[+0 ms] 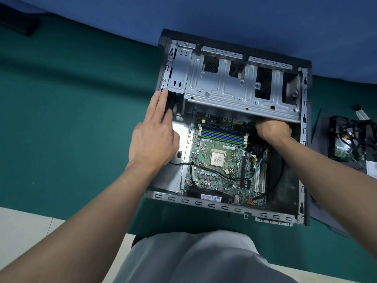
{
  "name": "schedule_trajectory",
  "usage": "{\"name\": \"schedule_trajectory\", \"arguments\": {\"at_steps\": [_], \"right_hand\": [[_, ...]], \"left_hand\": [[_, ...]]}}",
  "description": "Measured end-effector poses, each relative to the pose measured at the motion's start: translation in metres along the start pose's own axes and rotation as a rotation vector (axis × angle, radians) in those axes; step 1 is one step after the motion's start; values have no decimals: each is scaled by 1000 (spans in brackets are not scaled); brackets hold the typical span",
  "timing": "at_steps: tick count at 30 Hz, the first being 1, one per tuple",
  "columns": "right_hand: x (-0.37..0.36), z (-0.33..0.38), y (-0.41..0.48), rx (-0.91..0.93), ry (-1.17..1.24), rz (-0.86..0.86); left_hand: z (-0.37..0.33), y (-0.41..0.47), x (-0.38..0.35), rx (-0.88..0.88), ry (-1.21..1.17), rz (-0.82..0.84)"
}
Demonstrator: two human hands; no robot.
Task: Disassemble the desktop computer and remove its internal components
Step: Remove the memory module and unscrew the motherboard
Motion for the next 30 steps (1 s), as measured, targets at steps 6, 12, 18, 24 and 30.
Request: {"name": "schedule_trajectory", "arguments": {"at_steps": [6, 12, 18, 24, 30], "right_hand": [[1, 1, 0, -22, -2, 25], [0, 5, 2, 41, 7, 51], [1, 0, 0, 15, 12, 24], [-1, -1, 0, -10, -32, 70], [-1, 6, 4, 49, -47, 97]], "left_hand": [[0, 0, 0, -1, 17, -3], [0, 0, -1, -1, 16, -1], [1, 1, -1, -5, 12, -1], [0, 0, -1, -6, -2, -6], [1, 0, -1, -11, -1, -11]]}}
Point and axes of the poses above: each hand's wrist, its own y-axis towards the middle knuckle, its own x-axis out of the back of the hand, z = x × y, the point moved 5 cm from there along y, towards the middle knuckle, and after that the axes turned 3 degrees about x, right-handed, at the moved point
